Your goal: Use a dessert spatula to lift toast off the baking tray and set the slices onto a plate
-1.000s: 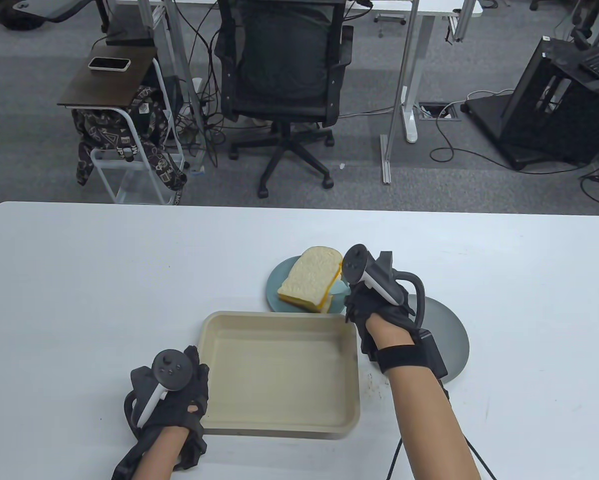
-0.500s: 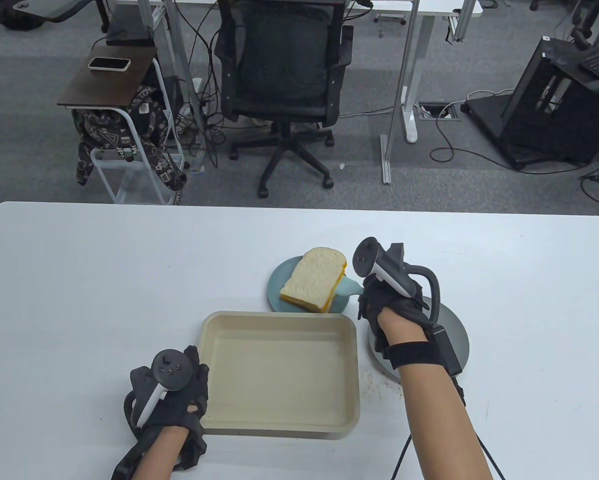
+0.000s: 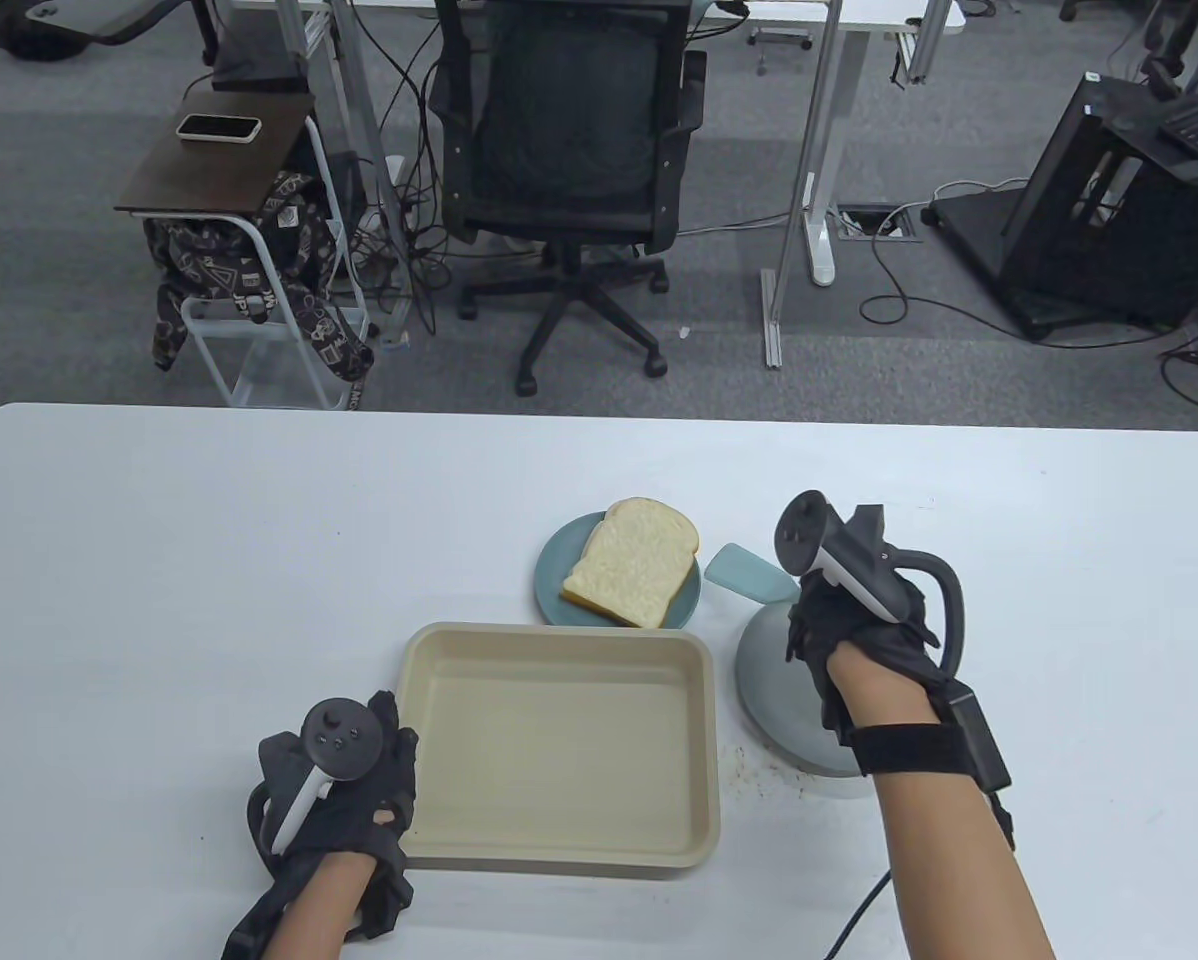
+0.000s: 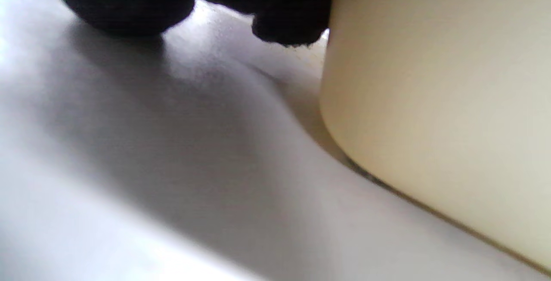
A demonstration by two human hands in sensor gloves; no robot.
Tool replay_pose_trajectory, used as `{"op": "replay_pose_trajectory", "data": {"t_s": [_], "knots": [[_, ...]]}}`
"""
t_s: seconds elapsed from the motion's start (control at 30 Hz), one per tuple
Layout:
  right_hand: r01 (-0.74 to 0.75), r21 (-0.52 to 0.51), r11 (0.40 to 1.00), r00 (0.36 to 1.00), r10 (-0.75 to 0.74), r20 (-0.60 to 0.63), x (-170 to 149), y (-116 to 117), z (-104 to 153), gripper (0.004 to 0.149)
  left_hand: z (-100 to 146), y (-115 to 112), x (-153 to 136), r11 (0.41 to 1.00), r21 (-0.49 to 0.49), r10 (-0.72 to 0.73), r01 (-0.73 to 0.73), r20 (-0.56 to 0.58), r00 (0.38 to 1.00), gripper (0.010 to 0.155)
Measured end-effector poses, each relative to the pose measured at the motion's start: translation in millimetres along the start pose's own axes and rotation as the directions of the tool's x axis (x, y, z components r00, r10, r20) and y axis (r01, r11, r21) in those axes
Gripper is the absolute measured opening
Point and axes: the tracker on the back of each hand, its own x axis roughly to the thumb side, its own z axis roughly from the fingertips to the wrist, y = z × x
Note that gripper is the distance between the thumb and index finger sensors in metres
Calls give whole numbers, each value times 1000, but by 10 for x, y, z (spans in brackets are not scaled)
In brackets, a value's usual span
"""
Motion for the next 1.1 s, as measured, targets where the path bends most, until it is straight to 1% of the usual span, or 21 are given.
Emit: {"op": "replay_pose_trajectory", "data": {"t_s": [0.13,0.2,0.27,0.33,0.5,0.6,0.73,0.9,1.1], "knots": [[87,-89,992,996,-87,-4,-326,-25,222,51,0,1,1,1000,1,-1,1,0,1000,62],[148,-138,979,989,-149,5,-519,31,368,51,1,1,0,1000,1,-1,1,0,1000,62],[213,-172,962,977,-214,9,-691,136,498,51,1,1,0,1000,1,-1,1,0,1000,62],[278,-195,941,960,-281,10,-861,309,623,51,1,2,1,1000,1,-1,1,0,1000,62],[384,-211,899,919,-394,-3,-1090,767,818,51,3,1,2,1000,3,-3,3,0,1000,62],[440,-210,873,891,-454,-22,-1160,1052,870,51,3,2,3,1000,2,-4,4,-1,1000,62],[472,-191,860,870,-490,-55,-1192,1318,874,52,3,2,5,1000,2,-4,4,-1,1000,62],[489,-194,851,857,-509,-73,-1176,1487,874,52,3,2,6,1000,1,-4,4,-1,1000,62],[469,-180,865,869,-488,-79,-1123,1595,852,52,4,2,10,1000,2,-7,7,-4,1000,62]]}}
